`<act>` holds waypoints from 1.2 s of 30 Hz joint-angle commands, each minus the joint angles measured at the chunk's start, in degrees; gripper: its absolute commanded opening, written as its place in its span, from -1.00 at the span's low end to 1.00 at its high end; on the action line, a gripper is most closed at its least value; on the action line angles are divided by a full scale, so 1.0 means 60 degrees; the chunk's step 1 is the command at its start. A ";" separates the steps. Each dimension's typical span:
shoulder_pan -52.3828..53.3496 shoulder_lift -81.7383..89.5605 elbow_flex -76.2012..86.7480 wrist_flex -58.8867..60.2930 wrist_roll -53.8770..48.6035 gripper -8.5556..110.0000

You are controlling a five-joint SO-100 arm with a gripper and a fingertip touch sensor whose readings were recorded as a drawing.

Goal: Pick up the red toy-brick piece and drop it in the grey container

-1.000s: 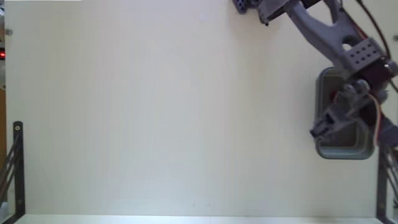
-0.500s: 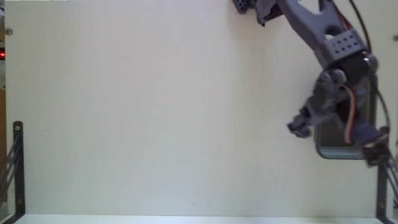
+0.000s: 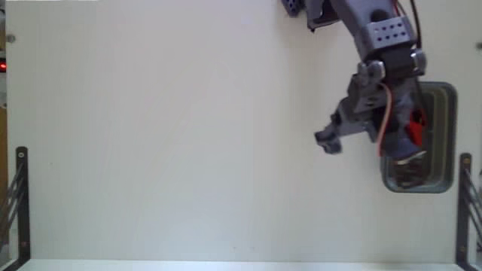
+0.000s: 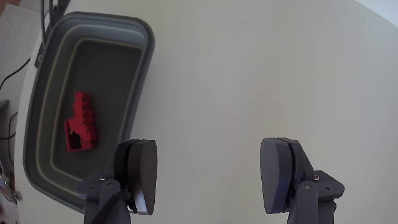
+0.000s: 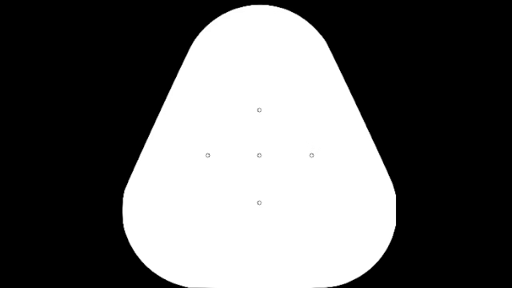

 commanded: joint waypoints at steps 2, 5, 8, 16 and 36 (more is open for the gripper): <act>0.0423 0.1133 0.0412 -0.0050 0.0044 1.00; 0.0716 0.1516 0.0792 -0.0048 0.0044 1.00; 0.0995 0.1882 0.1155 -0.0046 0.0044 1.00; 0.1655 0.2747 0.2014 -0.0042 0.0044 1.00; 0.2475 0.3822 0.3081 -0.0036 0.0044 1.00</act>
